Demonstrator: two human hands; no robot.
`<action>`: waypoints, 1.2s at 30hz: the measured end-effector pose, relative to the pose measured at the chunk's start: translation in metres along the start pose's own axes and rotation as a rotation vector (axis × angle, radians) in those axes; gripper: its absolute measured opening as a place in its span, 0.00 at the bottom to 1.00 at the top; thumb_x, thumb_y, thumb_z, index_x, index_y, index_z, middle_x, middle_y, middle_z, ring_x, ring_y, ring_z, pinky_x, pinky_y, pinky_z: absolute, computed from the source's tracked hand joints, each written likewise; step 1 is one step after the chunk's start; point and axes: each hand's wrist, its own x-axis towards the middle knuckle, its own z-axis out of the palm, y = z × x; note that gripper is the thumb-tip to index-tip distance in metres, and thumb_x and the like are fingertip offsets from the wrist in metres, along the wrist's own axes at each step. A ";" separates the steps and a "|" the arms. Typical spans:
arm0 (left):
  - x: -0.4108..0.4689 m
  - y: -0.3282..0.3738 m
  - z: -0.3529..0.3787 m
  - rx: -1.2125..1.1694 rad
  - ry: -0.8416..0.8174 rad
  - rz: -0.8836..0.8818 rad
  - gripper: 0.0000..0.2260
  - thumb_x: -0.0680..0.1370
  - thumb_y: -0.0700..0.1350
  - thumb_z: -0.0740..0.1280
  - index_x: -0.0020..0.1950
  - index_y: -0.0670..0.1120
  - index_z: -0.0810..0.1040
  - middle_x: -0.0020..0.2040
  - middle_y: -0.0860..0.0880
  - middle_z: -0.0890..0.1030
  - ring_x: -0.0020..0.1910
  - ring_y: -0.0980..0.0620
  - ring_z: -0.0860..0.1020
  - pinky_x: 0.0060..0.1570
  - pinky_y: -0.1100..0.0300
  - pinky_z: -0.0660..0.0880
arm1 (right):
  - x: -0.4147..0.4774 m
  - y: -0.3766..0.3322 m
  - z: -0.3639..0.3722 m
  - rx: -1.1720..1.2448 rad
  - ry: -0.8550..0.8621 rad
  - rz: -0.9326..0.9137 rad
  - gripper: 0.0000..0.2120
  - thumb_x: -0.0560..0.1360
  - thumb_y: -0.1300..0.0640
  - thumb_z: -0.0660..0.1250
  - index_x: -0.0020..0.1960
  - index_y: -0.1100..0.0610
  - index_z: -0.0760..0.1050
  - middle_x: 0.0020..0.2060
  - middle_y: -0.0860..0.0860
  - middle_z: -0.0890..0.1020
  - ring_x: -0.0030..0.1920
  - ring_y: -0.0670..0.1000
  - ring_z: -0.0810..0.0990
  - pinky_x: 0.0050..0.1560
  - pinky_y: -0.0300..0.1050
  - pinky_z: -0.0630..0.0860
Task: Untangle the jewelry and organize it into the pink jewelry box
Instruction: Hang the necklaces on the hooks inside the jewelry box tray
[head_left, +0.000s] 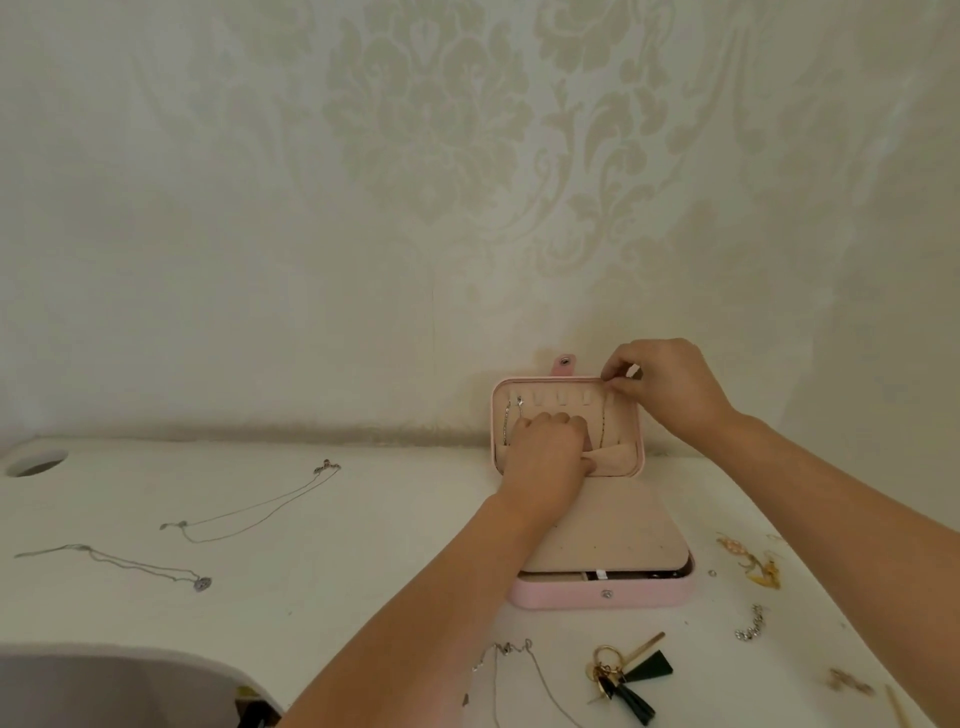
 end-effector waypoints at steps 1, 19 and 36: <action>0.000 0.000 0.000 0.000 0.003 0.003 0.09 0.76 0.48 0.66 0.53 0.44 0.76 0.52 0.46 0.79 0.53 0.45 0.74 0.53 0.54 0.64 | -0.001 0.001 0.002 0.018 0.010 0.009 0.05 0.69 0.66 0.71 0.42 0.58 0.82 0.39 0.51 0.83 0.39 0.49 0.78 0.46 0.46 0.75; 0.000 0.001 0.001 0.001 0.027 0.021 0.09 0.76 0.47 0.66 0.53 0.43 0.77 0.51 0.45 0.79 0.53 0.45 0.73 0.53 0.53 0.64 | 0.006 0.006 0.013 0.026 0.110 0.117 0.06 0.67 0.62 0.75 0.39 0.56 0.78 0.38 0.50 0.80 0.38 0.51 0.77 0.42 0.44 0.72; 0.000 -0.001 0.002 -0.017 0.071 0.019 0.08 0.76 0.47 0.67 0.50 0.43 0.77 0.50 0.45 0.79 0.52 0.45 0.74 0.52 0.53 0.64 | -0.012 0.002 0.027 0.021 0.226 0.137 0.03 0.69 0.59 0.74 0.39 0.57 0.81 0.34 0.49 0.77 0.35 0.49 0.74 0.38 0.43 0.69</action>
